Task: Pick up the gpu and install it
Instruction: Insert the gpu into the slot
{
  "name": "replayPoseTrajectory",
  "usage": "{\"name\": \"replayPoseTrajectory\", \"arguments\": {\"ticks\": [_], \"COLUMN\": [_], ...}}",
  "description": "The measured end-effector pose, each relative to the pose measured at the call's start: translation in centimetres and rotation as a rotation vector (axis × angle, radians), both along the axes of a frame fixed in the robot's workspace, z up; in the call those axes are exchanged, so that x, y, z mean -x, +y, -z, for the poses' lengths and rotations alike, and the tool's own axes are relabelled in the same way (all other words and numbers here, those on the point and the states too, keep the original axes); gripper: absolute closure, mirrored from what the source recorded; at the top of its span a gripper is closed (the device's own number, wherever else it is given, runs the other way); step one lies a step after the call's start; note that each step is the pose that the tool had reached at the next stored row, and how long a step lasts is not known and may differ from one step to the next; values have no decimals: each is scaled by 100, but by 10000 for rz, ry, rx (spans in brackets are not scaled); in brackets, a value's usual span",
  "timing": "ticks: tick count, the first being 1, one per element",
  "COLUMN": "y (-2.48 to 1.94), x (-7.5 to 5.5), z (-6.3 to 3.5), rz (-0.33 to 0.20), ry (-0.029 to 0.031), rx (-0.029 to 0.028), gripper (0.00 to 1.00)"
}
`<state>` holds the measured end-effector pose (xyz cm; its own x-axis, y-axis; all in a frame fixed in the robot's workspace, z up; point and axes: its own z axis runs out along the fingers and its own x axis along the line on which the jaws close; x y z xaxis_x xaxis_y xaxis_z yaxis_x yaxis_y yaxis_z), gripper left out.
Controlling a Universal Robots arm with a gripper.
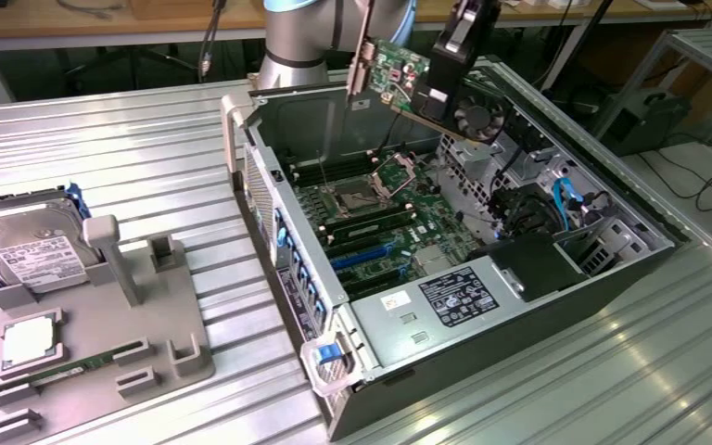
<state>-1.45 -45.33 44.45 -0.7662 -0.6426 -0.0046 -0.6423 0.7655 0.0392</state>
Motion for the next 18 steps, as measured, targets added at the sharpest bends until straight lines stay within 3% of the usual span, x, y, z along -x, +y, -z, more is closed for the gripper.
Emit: {"name": "replayPoseTrajectory", "arguments": {"ticks": [18], "y": [0], "x": [0], "z": [10], "rz": [-2450], "ry": [0], "rx": [0], "gripper": [72]}}
